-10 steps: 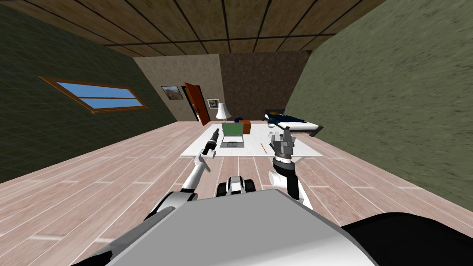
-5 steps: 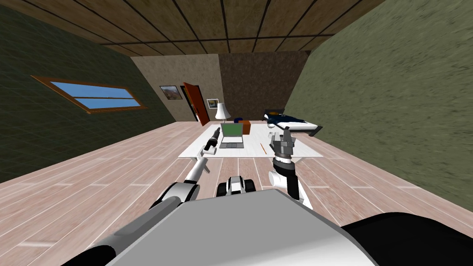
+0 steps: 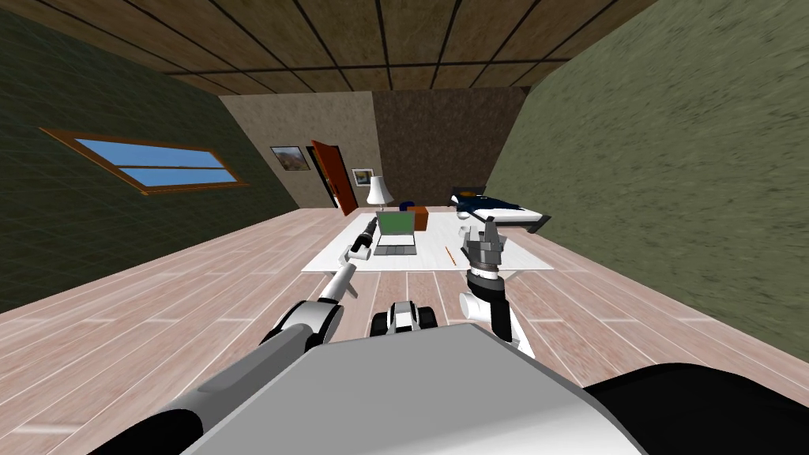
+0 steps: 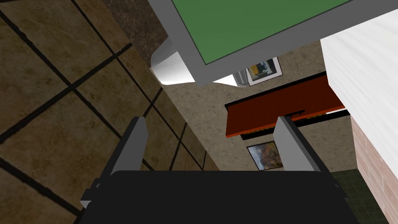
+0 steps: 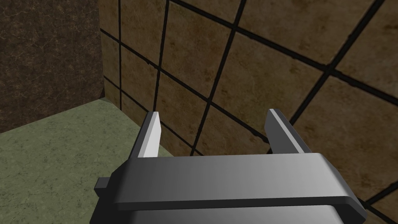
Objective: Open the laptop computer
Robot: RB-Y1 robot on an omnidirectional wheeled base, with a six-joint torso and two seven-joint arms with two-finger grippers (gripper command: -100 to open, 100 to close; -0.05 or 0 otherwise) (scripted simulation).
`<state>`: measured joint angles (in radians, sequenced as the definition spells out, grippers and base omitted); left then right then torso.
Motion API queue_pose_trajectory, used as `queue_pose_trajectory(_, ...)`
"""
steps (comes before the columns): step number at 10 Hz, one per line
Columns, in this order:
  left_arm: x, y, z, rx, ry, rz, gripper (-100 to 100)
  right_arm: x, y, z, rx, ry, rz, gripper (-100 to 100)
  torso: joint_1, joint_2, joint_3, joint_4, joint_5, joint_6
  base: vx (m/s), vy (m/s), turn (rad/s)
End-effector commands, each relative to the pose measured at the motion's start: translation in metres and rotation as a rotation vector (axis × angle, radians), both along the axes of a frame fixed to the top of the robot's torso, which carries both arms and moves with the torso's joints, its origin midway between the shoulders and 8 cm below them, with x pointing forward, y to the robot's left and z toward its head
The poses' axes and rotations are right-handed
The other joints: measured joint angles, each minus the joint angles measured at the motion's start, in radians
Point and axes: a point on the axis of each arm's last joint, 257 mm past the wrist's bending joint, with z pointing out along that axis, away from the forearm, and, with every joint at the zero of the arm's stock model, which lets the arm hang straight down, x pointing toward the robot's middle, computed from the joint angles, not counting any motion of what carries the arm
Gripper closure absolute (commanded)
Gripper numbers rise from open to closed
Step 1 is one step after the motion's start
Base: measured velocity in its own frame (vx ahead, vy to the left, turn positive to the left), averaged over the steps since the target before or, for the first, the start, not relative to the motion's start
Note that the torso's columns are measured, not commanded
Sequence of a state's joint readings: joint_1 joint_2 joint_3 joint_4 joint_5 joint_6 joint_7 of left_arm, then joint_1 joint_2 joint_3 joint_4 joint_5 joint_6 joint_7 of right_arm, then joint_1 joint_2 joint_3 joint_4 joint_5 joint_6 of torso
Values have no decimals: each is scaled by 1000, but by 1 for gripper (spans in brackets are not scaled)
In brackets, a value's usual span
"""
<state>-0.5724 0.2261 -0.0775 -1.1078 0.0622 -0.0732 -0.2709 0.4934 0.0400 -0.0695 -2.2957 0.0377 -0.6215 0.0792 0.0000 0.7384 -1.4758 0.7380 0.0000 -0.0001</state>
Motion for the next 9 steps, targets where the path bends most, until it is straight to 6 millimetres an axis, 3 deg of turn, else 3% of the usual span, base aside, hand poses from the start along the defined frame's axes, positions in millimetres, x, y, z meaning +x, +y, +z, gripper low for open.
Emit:
queue_pose_trajectory(1,11,2,-3,15,26,8,-100,0,0,0,0,0,0,0,0,0,0,0,0,0,25,-5,-10)
queue_pose_trajectory(9,51,16,3,73,114,51,-100,0,0,0,0,0,0,0,0,-1,-1,0,0,0,32,-8,-15)
